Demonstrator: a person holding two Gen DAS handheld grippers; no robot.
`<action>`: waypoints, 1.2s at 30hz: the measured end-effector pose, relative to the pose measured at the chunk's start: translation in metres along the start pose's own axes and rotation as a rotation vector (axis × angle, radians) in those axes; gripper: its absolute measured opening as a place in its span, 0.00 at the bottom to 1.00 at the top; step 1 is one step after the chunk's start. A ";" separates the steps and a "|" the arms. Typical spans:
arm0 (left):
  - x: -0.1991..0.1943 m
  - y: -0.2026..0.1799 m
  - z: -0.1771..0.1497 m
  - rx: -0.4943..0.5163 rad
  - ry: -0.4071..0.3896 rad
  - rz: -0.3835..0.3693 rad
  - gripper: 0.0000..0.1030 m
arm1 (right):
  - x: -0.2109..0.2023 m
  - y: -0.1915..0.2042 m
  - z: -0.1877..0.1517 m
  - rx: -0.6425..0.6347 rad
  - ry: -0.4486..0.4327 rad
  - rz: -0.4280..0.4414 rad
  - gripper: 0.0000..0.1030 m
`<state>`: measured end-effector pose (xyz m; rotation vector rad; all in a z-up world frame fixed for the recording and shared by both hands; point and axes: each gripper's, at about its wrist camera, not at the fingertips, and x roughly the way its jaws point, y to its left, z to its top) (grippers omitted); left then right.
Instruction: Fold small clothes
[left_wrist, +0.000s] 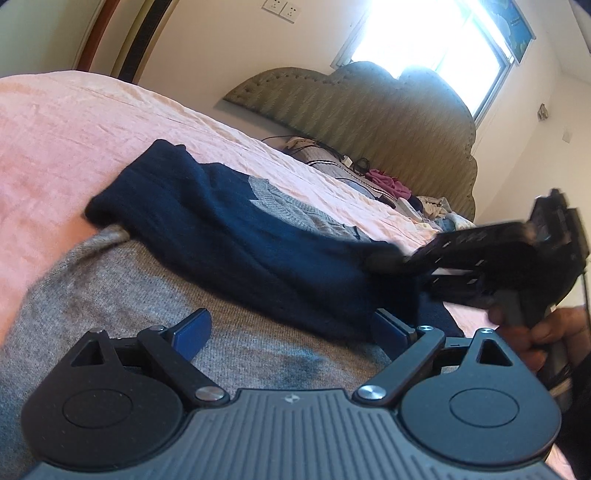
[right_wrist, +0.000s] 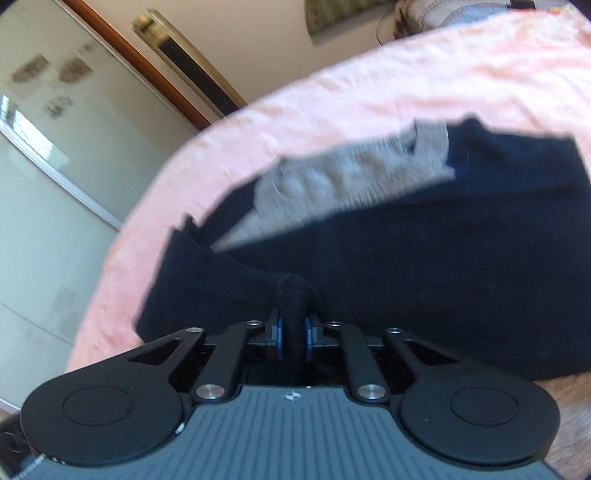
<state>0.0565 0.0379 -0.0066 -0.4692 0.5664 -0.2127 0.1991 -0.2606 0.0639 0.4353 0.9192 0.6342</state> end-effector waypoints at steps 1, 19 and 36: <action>0.000 0.000 0.000 0.000 0.000 -0.001 0.92 | -0.012 0.000 0.007 -0.015 -0.024 0.006 0.16; 0.026 0.037 0.115 -0.015 -0.066 0.169 0.92 | -0.032 -0.089 0.022 0.040 -0.040 -0.217 0.16; 0.095 0.062 0.117 0.170 0.082 0.376 0.08 | -0.015 -0.073 0.017 -0.089 -0.063 -0.279 0.16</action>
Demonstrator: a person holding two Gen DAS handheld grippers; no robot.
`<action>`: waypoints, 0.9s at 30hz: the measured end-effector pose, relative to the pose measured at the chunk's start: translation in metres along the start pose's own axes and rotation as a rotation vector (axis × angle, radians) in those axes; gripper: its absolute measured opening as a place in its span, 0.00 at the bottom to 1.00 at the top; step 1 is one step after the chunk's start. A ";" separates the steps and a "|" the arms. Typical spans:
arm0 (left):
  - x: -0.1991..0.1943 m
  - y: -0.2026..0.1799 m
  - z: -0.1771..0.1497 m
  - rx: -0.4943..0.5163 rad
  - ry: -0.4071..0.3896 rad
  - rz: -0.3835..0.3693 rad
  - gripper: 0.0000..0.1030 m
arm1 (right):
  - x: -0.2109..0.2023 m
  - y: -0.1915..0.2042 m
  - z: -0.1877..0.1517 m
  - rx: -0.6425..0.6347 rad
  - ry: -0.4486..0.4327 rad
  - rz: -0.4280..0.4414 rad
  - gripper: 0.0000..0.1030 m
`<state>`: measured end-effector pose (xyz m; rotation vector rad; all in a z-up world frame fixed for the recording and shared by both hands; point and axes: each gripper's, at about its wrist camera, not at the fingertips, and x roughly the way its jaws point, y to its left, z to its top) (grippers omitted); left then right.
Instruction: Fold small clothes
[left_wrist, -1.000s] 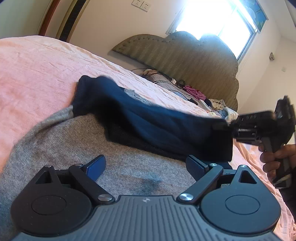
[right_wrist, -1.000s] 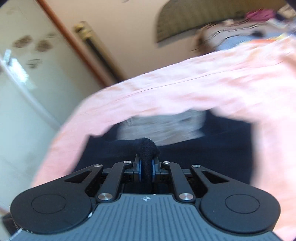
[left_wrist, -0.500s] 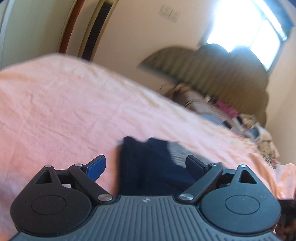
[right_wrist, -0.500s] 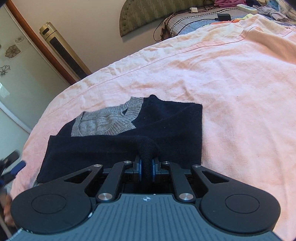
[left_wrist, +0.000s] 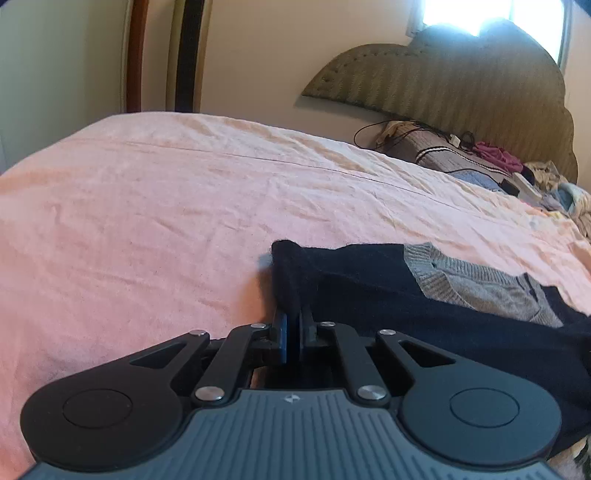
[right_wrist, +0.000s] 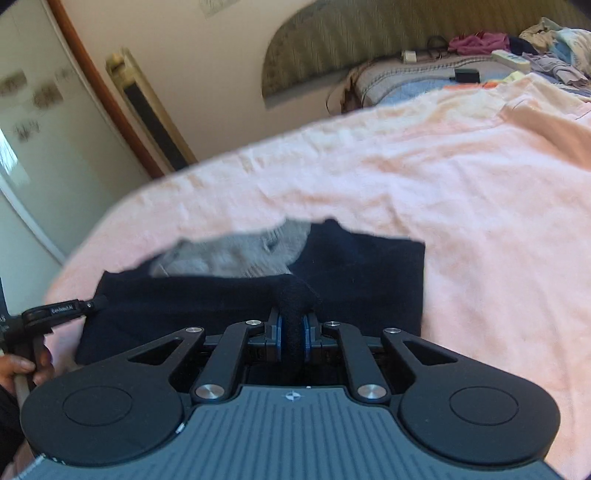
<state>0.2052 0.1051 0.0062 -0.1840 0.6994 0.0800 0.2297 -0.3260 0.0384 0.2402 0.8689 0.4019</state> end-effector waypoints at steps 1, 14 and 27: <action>-0.003 -0.002 0.001 0.008 -0.001 0.010 0.08 | 0.003 -0.001 -0.003 0.000 -0.015 0.006 0.16; -0.012 -0.067 0.048 0.429 -0.176 -0.029 0.76 | 0.015 0.008 0.075 -0.168 -0.079 -0.043 0.71; 0.078 -0.128 0.044 0.591 0.033 -0.179 0.03 | 0.105 0.033 0.101 -0.350 0.092 0.016 0.10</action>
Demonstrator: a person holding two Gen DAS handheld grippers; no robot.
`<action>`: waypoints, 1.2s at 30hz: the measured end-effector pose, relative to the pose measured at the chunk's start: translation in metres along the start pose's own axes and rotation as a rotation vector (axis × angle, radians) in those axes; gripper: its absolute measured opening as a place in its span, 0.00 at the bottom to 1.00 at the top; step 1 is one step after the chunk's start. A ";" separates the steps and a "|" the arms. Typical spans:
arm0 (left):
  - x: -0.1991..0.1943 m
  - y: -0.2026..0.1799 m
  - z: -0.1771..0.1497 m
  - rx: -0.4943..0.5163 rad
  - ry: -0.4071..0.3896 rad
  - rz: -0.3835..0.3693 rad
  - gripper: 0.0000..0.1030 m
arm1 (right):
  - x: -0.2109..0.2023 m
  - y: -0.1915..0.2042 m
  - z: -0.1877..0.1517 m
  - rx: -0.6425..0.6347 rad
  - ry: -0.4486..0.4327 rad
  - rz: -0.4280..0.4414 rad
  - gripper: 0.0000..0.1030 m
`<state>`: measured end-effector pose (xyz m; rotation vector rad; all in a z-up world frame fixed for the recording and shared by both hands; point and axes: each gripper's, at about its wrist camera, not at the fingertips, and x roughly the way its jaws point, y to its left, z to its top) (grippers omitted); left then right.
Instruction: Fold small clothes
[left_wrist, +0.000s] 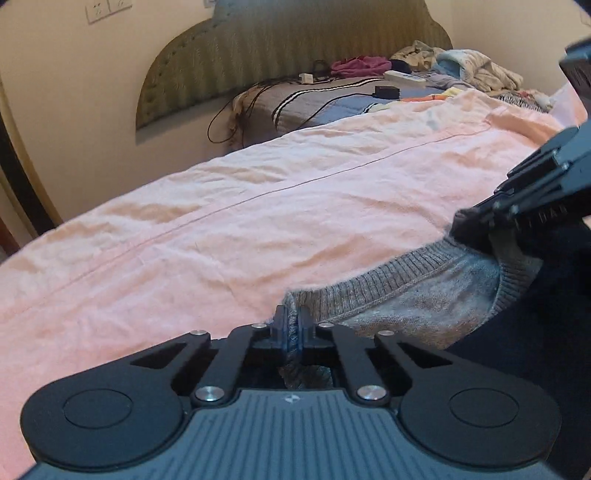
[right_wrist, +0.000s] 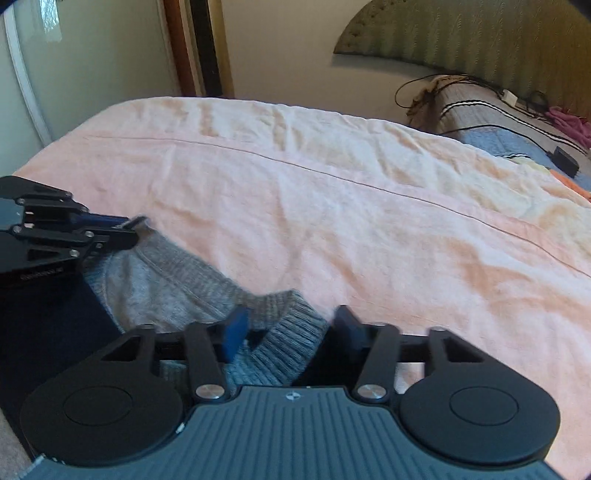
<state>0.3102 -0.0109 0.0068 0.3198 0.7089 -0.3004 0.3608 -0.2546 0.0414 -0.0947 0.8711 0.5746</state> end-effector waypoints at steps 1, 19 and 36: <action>0.000 -0.002 0.000 0.010 -0.022 0.027 0.03 | -0.003 -0.003 0.001 0.016 -0.040 -0.017 0.10; -0.114 -0.017 -0.089 -0.257 -0.089 -0.071 0.92 | -0.097 0.048 -0.127 0.176 -0.158 -0.022 0.81; -0.204 -0.038 -0.181 -0.284 -0.010 0.084 0.93 | -0.154 0.105 -0.218 0.075 -0.153 -0.160 0.97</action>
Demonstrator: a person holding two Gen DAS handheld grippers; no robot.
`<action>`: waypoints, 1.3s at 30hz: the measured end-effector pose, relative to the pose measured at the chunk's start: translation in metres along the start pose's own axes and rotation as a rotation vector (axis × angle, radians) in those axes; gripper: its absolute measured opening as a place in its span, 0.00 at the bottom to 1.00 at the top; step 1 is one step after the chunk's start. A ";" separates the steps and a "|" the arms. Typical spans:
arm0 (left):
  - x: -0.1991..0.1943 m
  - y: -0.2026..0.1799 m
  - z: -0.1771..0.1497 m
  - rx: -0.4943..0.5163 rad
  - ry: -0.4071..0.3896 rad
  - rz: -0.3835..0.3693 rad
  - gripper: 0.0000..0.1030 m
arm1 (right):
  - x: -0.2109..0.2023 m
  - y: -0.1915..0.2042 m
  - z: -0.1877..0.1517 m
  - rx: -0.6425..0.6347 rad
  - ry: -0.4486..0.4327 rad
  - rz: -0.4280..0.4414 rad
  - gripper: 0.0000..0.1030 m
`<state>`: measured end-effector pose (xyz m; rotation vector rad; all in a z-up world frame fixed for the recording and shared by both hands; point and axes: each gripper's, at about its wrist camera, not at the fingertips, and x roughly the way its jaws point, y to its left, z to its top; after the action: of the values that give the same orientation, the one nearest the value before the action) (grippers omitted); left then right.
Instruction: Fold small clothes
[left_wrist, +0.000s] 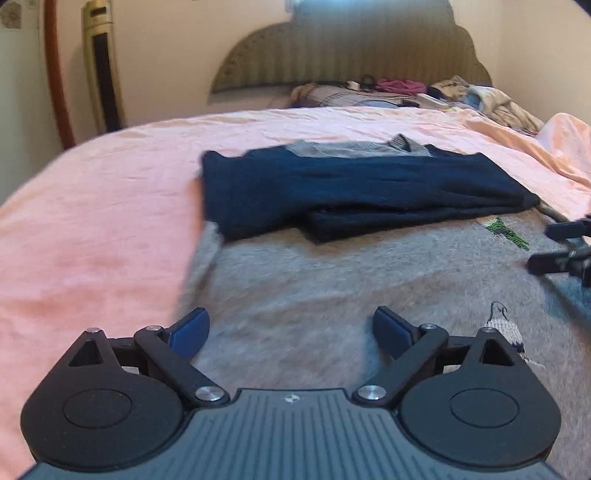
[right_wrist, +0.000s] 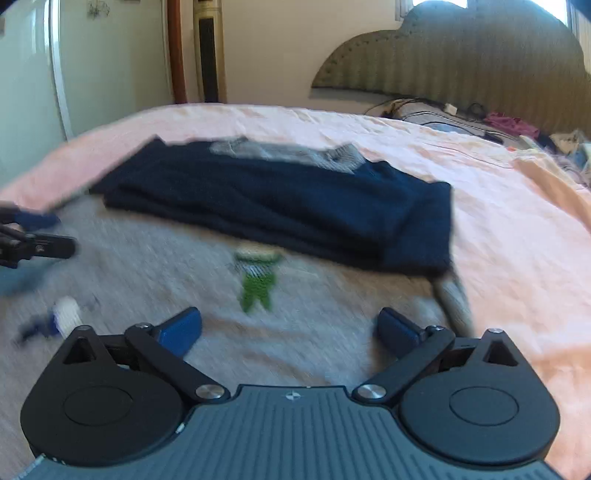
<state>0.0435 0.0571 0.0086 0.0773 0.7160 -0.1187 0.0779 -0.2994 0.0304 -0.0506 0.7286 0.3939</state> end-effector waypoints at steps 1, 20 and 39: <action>-0.008 0.003 0.000 -0.021 0.000 0.018 0.94 | -0.007 -0.003 0.002 0.030 0.010 -0.035 0.93; -0.022 0.035 -0.014 -0.112 0.008 0.120 0.03 | -0.044 -0.075 -0.022 0.294 0.014 -0.046 0.10; -0.047 0.040 -0.040 -0.369 -0.037 -0.108 0.55 | -0.033 -0.114 -0.053 0.683 0.130 0.386 0.06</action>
<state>-0.0129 0.1047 0.0106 -0.3154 0.6955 -0.0892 0.0637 -0.4250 0.0023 0.7230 0.9728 0.4927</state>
